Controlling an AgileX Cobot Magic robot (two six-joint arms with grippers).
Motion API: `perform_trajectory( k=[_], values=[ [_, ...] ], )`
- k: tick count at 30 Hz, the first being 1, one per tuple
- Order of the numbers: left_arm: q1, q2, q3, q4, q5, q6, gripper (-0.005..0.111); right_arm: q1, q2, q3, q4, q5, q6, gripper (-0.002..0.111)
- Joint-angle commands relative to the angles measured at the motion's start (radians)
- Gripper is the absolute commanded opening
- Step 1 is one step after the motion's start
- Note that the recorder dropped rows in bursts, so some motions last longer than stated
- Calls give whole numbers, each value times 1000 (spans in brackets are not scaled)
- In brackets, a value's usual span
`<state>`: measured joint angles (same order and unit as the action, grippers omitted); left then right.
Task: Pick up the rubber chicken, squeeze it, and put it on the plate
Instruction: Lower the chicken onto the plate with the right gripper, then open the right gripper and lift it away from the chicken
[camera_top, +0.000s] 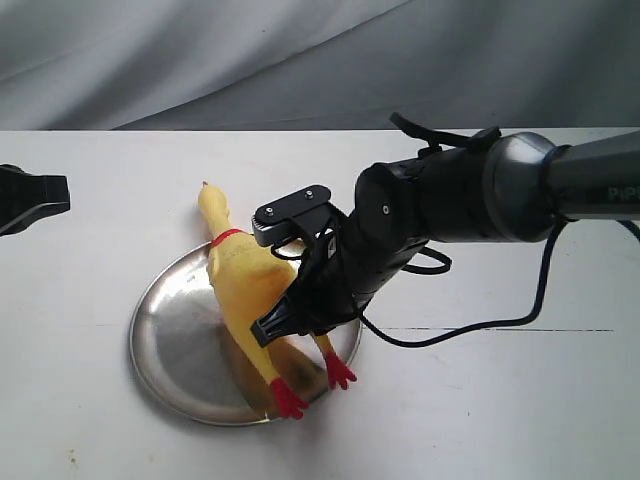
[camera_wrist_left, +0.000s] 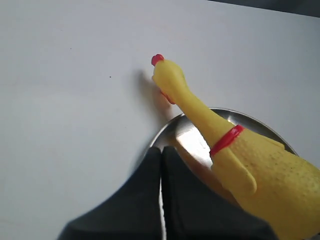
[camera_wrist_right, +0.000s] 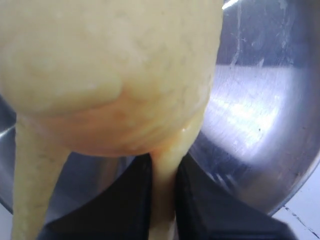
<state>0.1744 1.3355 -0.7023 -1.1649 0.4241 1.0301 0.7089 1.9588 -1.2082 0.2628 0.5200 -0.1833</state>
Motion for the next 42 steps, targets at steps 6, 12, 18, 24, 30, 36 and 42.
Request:
perform_trajectory(
  k=[6, 12, 18, 24, 30, 36, 42],
  values=[
    [-6, -10, 4, 1, 1, -7, 0, 0, 3, -10, 10, -6, 34, 13],
    [-6, -10, 4, 1, 1, -7, 0, 0, 3, -10, 16, 33, 51, 72],
    [-6, -10, 4, 1, 1, -7, 0, 0, -4, -11, 6, 84, 68, 89],
    [-6, -10, 4, -1, 1, -7, 0, -2, -84, -72, -144, 180, 135, 75],
    [-6, -10, -1, -98, -2, -7, 0, -2, -185, -179, -298, 288, 114, 24],
    [-5, -10, -1, -164, -28, -7, 0, -2, -288, -184, -380, 281, 121, 0],
    [-5, -63, -29, -164, -88, -5, 0, -2, -448, -184, -383, 131, 220, 0]
  ],
)
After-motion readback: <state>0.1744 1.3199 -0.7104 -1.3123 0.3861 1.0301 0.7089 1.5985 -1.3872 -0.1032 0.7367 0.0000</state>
